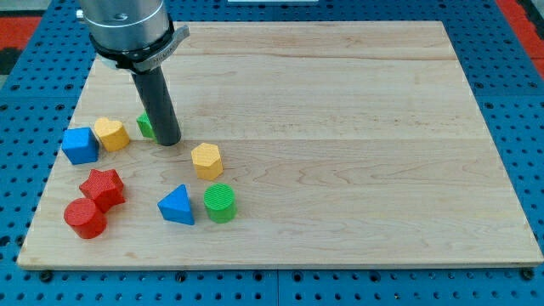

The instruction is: Push the heart at the top right of the blue cube

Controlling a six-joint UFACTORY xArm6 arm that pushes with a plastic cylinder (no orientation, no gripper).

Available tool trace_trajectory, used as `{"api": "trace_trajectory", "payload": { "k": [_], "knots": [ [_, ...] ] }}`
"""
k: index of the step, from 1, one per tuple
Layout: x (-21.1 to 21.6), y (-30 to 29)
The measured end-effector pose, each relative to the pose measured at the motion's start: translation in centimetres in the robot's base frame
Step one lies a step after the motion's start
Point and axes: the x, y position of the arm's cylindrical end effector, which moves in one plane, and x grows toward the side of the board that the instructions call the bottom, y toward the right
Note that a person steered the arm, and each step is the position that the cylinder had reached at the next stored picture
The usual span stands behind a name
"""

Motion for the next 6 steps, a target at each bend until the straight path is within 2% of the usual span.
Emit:
{"api": "trace_trajectory", "payload": {
  "k": [1,2,4,6],
  "knots": [
    [-0.2,0.0],
    [1.5,0.0],
    [2.1,-5.9],
    [-1.5,-7.5]
  ]
}}
